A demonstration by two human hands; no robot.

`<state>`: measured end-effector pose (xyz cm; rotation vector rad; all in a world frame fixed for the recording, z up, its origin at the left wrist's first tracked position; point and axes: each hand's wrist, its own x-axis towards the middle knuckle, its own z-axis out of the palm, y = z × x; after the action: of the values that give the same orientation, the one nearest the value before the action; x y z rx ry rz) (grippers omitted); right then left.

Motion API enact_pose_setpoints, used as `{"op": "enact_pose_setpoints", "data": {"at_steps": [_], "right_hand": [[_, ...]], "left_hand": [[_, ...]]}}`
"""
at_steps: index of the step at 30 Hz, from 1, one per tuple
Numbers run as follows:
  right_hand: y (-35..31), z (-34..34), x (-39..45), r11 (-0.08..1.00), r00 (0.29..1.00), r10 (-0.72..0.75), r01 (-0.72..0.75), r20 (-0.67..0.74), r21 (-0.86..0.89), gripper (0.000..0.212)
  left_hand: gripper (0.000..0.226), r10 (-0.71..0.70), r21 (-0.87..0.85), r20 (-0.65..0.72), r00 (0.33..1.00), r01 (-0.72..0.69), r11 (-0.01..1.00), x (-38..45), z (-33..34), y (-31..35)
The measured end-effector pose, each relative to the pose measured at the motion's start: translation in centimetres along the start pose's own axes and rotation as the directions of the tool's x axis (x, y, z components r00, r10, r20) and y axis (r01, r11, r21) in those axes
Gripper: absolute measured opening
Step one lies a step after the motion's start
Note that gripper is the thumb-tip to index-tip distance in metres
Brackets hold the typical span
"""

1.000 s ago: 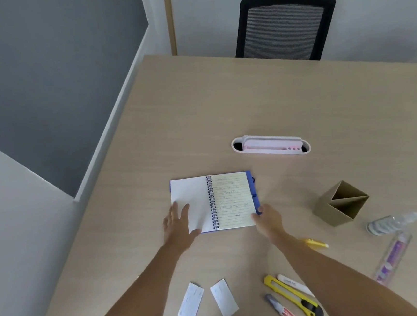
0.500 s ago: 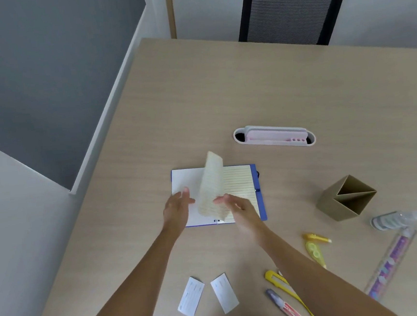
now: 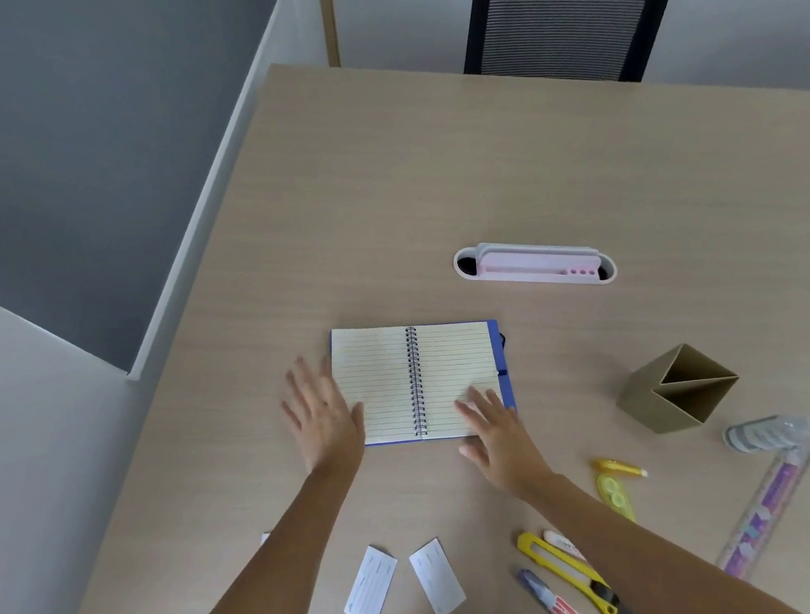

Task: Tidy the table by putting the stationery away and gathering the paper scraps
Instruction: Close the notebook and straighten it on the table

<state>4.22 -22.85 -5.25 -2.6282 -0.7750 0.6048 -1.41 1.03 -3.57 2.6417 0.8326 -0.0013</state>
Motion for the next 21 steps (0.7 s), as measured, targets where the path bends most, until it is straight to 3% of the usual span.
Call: {"op": "enact_pose_setpoints", "data": {"at_steps": [2, 4, 7, 21], "right_hand": [[0.4, 0.6, 0.0, 0.999, 1.000, -0.012, 0.012, -0.016, -0.034, 0.058], [0.4, 0.6, 0.4, 0.999, 0.999, 0.006, -0.008, -0.051, -0.039, 0.057], [0.6, 0.1, 1.6, 0.999, 0.997, 0.044, -0.045, -0.056, -0.027, 0.055], [1.6, -2.8, 8.7, 0.992, 0.991, 0.130, -0.129, -0.042, 0.010, 0.058]], "left_hand": [[0.079, 0.342, 0.060, 0.101, 0.934, -0.349, 0.935, -0.7, 1.0, 0.3], [0.073, 0.495, 0.074, 0.257, 0.830, -0.528, 0.846, -0.6, 2.6, 0.3], [0.069, 0.436, 0.106, 0.378, 0.816, -0.506, 0.856, 0.7, 3.8, 0.2], [0.091, 0.409, 0.140, 0.465, 0.785, -0.522, 0.842, 9.4, 3.0, 3.5]]}}
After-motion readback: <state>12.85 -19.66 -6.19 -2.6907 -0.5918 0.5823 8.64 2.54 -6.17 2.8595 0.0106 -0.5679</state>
